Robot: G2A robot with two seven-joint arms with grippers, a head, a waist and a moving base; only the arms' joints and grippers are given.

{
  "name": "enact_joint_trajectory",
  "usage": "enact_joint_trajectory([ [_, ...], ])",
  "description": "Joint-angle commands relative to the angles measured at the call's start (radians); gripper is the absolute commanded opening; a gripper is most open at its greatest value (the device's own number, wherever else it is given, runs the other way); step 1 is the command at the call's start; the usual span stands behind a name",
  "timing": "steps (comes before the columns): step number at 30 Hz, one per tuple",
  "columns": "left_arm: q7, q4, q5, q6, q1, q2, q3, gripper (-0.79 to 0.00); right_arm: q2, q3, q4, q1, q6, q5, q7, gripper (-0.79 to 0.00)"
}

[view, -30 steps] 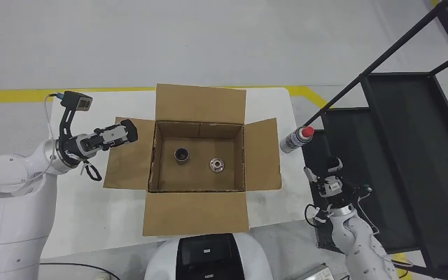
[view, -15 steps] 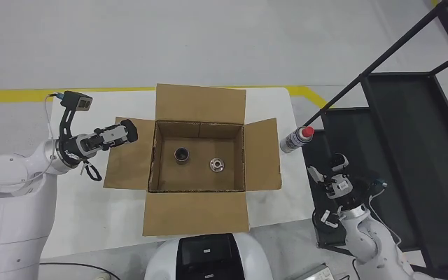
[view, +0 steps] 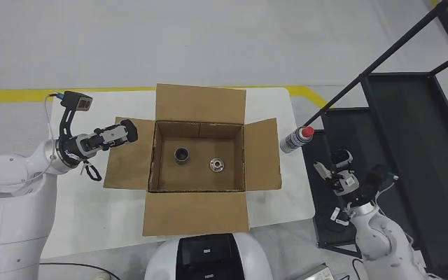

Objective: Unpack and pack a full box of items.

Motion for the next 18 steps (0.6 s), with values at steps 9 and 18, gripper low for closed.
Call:
enact_joint_trajectory([
  [9,0.000,0.000,0.000,0.000,0.000,0.000,0.000,0.000,0.042,0.057,-0.280,0.037,0.095,0.339,0.678,0.000],
  [18,0.000,0.000,0.000,0.000,0.000,0.000,0.000,0.000,0.069,-0.043,-0.379,0.174,0.155,0.406,0.978,0.000],
])
